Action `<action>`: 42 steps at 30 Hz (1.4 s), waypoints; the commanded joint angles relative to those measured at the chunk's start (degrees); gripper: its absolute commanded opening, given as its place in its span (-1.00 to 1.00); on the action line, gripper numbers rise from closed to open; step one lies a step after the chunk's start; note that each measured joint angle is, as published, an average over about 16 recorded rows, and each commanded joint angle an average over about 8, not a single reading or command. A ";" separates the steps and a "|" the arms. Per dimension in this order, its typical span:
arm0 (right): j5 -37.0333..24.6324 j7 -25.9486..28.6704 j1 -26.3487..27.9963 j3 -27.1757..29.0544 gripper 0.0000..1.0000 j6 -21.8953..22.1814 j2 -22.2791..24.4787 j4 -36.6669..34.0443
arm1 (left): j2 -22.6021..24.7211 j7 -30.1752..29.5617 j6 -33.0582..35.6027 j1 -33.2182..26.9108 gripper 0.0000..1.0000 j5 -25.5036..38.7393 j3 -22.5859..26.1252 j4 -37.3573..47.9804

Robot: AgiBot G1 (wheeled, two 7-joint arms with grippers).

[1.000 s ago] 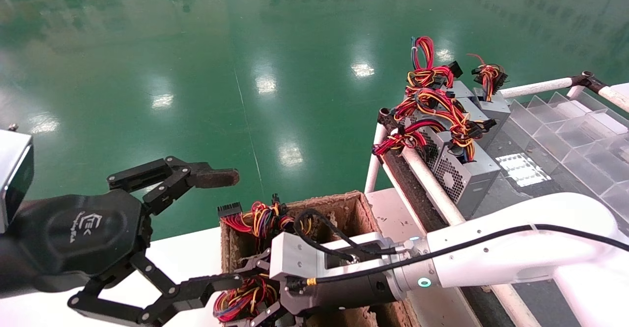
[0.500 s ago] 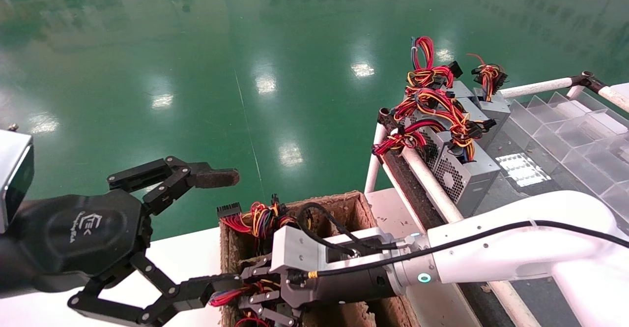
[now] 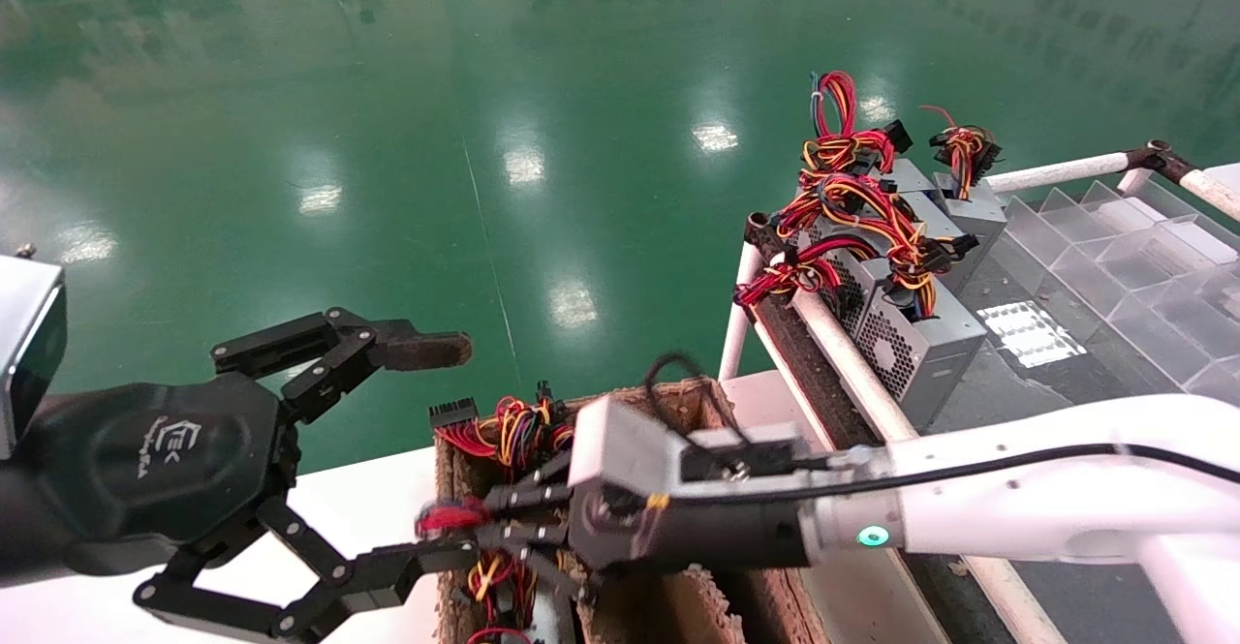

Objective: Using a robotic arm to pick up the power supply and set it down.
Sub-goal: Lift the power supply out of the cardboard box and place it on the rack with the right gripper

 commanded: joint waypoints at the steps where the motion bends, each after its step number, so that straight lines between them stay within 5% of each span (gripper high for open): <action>1: 1.31 0.19 -0.65 1.07 -1.00 0.62 0.82 0.98 | 0.00 0.00 0.00 0.00 1.00 0.00 0.00 0.00; 27: 15.32 3.62 1.10 14.52 -1.00 5.11 10.89 7.73 | -0.01 0.01 -0.01 0.00 1.00 -0.01 0.02 0.00; 42: 17.10 2.45 7.64 19.83 -1.00 2.02 20.68 1.20 | -0.01 0.01 -0.01 -0.01 1.00 -0.02 0.02 0.00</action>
